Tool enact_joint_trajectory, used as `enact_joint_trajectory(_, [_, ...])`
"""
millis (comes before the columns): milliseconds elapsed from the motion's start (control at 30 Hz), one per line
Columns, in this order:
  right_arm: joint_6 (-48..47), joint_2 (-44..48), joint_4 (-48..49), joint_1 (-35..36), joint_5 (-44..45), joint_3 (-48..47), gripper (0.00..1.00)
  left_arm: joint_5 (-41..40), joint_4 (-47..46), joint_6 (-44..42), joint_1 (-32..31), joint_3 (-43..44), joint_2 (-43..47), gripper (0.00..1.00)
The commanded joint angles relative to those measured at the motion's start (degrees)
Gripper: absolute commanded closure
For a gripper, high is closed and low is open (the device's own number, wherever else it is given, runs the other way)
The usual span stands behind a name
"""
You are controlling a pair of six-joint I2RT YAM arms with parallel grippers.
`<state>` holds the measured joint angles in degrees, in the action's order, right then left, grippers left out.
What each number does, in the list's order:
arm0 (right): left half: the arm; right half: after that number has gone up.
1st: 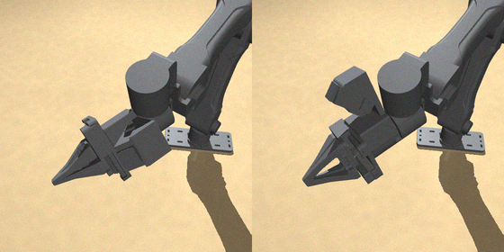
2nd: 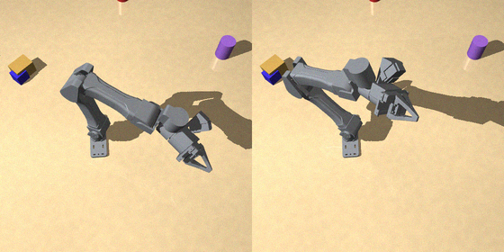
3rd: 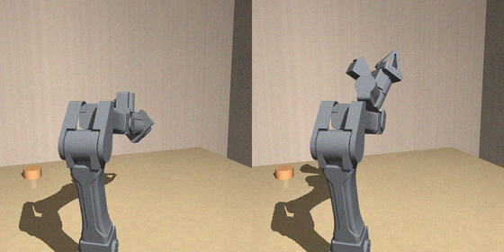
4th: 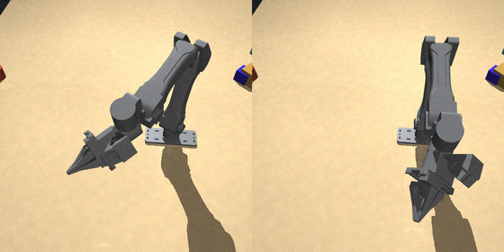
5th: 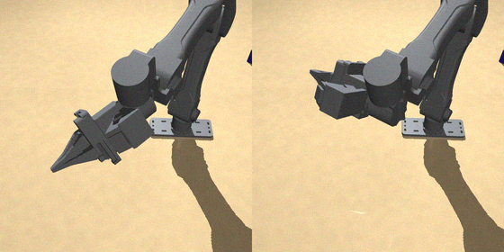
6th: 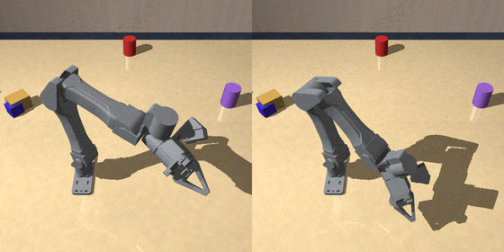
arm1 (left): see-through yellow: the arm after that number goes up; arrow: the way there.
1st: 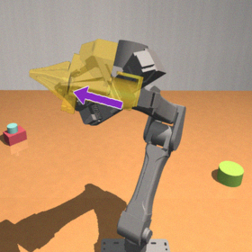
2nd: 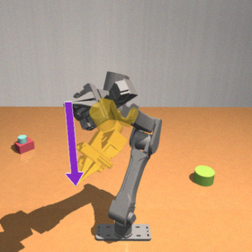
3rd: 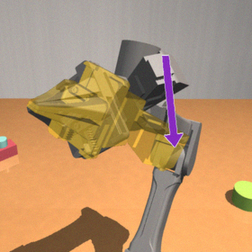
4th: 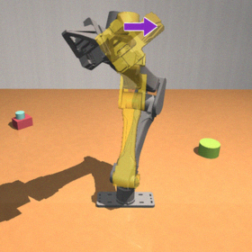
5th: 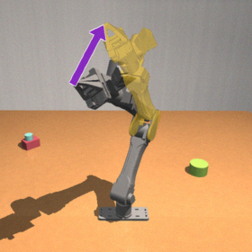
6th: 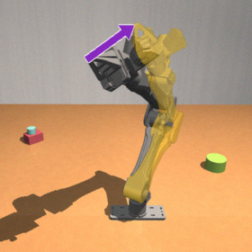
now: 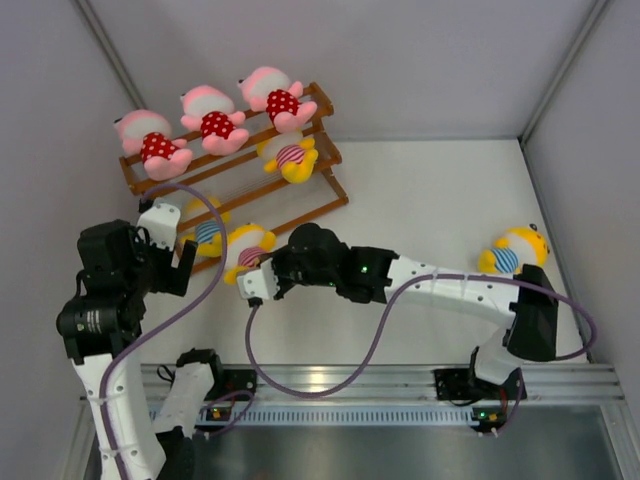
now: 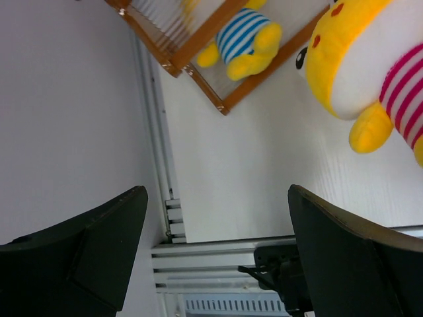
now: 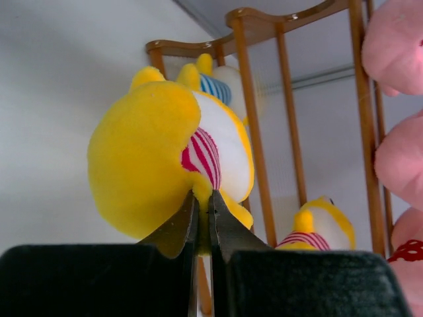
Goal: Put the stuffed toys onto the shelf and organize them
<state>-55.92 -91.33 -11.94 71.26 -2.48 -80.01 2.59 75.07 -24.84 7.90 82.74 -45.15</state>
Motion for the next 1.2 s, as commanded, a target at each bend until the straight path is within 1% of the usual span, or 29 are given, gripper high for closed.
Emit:
enact_joint_trajectory(0, [-3.14,-2.97,3.76,-1.3,0.99,-7.68,1.0,-4.52,1.31,-1.18,-0.34,3.48,-0.38,0.06])
enact_joint_trajectory(167, [-1.21,-7.53,10.09,-2.18,0.11,-13.32,1.0,-5.23,1.49,-1.35,-0.69,3.66,-0.29,0.06])
enact_joint_trajectory(233, [-0.33,-10.25,13.51,-2.53,1.6,-15.87,1.0,-5.05,1.49,-1.09,-0.69,3.66,-0.21,0.06])
enact_joint_trajectory(300, [0.02,-12.11,14.58,-2.71,3.78,-19.11,1.0,-5.14,1.66,-1.17,-0.87,3.57,-0.12,0.06])
enact_joint_trajectory(500, [3.8,-18.26,18.44,-3.94,4.5,-25.18,1.0,-6.45,1.84,-1.44,-1.84,2.78,-0.03,0.05])
enact_joint_trajectory(667, [5.73,-26.87,23.36,-6.93,5.99,-28.35,1.0,-8.3,1.75,-1.44,-2.8,2.16,0.23,0.05])
enact_joint_trajectory(767, [6.0,-31.88,24.77,-7.37,8.54,-32.13,1.0,-10.76,1.75,-1.26,-3.15,1.9,0.41,0.05])
enact_joint_trajectory(900, [8.8,-37.33,27.67,-7.81,11.44,-38.1,1.0,-12.35,1.49,-1.09,-3.33,1.72,0.5,0.05])
enact_joint_trajectory(1000, [8.99,-40.5,28.12,-7.98,10.66,-41.36,1.0,-11.55,1.66,-0.65,-3.51,1.29,0.67,0.05])
enact_joint_trajectory(1100, [9.42,-43.23,28.12,-8.33,10.57,-43.65,1.0,-12.52,1.57,-0.91,-3.59,1.11,0.76,0.05])
enact_joint_trajectory(1167, [9.86,-44.72,29.08,-9.12,10.83,-44.0,1.0,-12.7,1.66,-1.0,-3.77,1.02,0.85,0.05])
